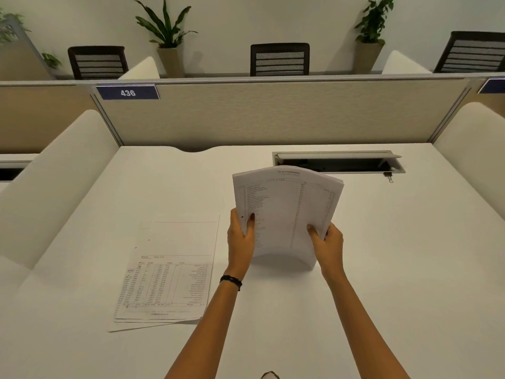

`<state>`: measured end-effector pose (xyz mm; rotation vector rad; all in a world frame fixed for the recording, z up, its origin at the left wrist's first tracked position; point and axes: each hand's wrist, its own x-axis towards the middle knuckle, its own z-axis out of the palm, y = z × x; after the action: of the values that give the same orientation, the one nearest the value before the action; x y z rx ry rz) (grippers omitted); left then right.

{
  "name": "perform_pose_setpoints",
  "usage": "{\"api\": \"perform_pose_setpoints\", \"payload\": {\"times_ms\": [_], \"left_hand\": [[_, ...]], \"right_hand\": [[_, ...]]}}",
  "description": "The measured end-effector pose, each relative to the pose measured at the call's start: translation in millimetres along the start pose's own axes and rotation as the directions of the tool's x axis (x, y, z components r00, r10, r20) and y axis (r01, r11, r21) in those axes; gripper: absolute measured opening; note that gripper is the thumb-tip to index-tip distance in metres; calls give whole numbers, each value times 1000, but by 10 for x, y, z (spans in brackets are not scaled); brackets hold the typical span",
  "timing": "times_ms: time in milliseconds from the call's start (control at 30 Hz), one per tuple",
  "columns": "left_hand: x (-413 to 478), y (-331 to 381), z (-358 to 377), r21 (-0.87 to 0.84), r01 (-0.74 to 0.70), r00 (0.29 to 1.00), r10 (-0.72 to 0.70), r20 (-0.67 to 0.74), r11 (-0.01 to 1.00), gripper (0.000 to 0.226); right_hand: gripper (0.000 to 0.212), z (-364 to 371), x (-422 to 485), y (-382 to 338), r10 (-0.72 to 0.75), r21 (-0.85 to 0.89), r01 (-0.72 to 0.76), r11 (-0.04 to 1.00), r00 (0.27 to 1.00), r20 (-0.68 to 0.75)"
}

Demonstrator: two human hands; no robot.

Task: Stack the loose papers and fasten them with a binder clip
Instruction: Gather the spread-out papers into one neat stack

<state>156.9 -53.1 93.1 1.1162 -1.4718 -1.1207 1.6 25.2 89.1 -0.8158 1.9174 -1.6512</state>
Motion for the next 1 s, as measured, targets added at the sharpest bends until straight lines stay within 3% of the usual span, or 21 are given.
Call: {"api": "perform_pose_setpoints", "payload": {"times_ms": [333,733,1000], "left_hand": [[134,22,-181,-78,-2,1000,1,-11,997,24],[158,-417,-343,2,247,962,-246,121,969,27],[-7,-841,-400,107,339,929,-350,119,935,33]], "right_hand": [[22,-13,-41,-7,-73,0,73,997,996,60],[26,98,-136,355,121,47,-126,991,987,105],[32,161,-281,748,225,-51,-220,974,966,126]]}}
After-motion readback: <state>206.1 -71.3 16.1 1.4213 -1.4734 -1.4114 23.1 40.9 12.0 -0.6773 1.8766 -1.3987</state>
